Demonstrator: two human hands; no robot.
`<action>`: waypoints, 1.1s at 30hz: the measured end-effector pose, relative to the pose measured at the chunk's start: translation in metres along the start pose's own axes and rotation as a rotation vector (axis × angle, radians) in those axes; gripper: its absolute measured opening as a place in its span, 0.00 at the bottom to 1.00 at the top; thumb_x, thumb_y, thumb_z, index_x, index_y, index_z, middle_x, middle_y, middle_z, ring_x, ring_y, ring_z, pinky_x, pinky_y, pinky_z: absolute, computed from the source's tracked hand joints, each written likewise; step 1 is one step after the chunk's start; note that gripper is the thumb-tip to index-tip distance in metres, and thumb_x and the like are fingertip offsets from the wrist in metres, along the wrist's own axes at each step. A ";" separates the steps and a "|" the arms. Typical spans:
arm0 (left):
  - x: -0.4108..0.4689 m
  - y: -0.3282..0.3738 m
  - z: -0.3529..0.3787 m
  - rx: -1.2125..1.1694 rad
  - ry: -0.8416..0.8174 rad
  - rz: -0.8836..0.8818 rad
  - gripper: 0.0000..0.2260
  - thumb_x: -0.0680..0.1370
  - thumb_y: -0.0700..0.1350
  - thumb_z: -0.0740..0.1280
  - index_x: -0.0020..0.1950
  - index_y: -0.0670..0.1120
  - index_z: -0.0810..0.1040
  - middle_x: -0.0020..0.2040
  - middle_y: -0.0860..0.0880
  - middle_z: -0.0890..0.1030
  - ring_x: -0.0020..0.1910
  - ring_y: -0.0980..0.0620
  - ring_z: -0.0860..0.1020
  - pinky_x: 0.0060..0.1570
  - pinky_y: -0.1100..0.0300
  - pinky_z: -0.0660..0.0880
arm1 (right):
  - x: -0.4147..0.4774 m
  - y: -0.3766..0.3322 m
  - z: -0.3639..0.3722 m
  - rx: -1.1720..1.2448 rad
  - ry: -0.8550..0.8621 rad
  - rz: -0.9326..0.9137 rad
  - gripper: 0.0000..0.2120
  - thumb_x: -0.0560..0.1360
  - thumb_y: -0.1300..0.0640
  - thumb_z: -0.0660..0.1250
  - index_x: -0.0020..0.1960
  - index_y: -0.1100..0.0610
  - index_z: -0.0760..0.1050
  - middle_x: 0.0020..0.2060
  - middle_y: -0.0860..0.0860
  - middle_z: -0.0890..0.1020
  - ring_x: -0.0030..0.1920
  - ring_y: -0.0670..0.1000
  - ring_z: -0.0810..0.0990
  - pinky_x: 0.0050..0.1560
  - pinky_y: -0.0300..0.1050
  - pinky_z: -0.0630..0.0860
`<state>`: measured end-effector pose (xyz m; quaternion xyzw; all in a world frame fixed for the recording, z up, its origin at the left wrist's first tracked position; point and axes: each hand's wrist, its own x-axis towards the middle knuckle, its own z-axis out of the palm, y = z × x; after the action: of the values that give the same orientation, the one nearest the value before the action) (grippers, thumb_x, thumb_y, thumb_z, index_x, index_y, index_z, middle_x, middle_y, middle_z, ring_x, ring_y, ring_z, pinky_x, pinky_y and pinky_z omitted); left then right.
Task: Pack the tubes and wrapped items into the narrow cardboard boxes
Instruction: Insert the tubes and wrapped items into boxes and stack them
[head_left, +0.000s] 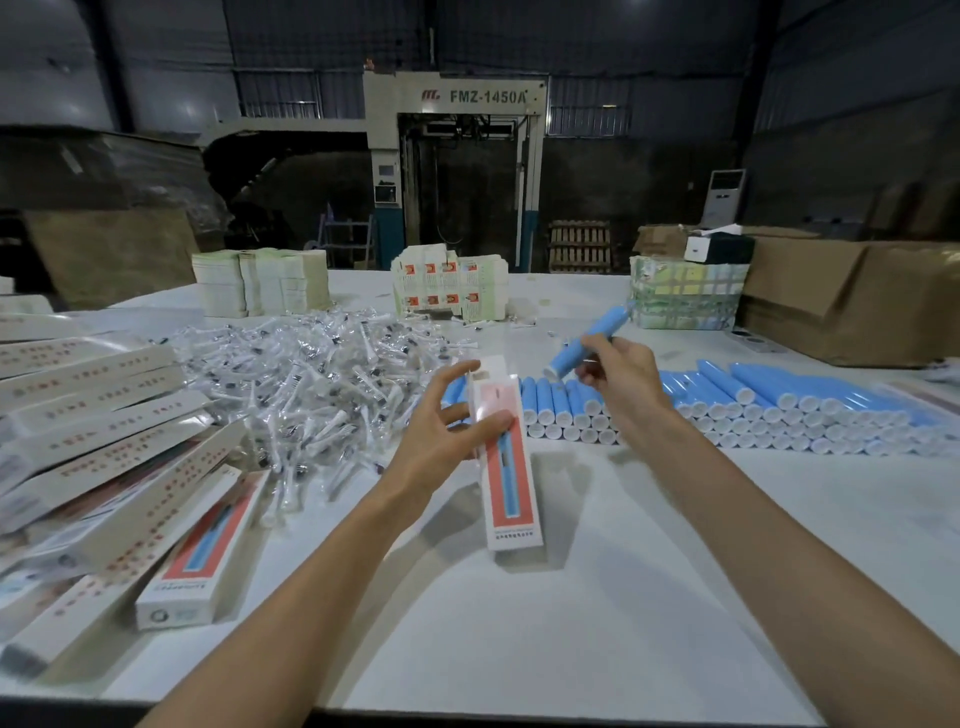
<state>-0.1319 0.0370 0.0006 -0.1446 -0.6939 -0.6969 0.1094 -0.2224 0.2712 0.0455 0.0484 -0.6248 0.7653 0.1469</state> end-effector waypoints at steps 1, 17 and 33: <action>-0.002 0.001 0.002 0.028 -0.024 0.009 0.32 0.72 0.55 0.82 0.72 0.65 0.73 0.54 0.59 0.88 0.55 0.56 0.86 0.48 0.55 0.86 | -0.009 -0.001 -0.007 0.144 -0.016 0.024 0.07 0.80 0.58 0.72 0.47 0.62 0.82 0.36 0.54 0.82 0.34 0.49 0.78 0.38 0.38 0.78; -0.010 0.009 0.016 0.172 -0.161 0.032 0.37 0.68 0.61 0.81 0.69 0.59 0.64 0.54 0.49 0.90 0.56 0.46 0.87 0.60 0.54 0.82 | -0.051 -0.036 0.022 -0.141 -0.122 -0.082 0.14 0.78 0.57 0.73 0.61 0.55 0.73 0.46 0.52 0.86 0.42 0.49 0.84 0.41 0.43 0.79; -0.008 0.010 0.013 0.187 -0.070 0.118 0.31 0.77 0.53 0.79 0.72 0.66 0.64 0.68 0.45 0.82 0.61 0.42 0.85 0.52 0.54 0.85 | -0.057 -0.054 0.045 -0.767 -0.487 -0.077 0.21 0.84 0.38 0.59 0.46 0.54 0.77 0.42 0.50 0.79 0.42 0.50 0.76 0.46 0.49 0.71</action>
<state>-0.1201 0.0494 0.0069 -0.1984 -0.7497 -0.6159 0.1391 -0.1579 0.2272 0.0912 0.1922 -0.8772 0.4388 0.0311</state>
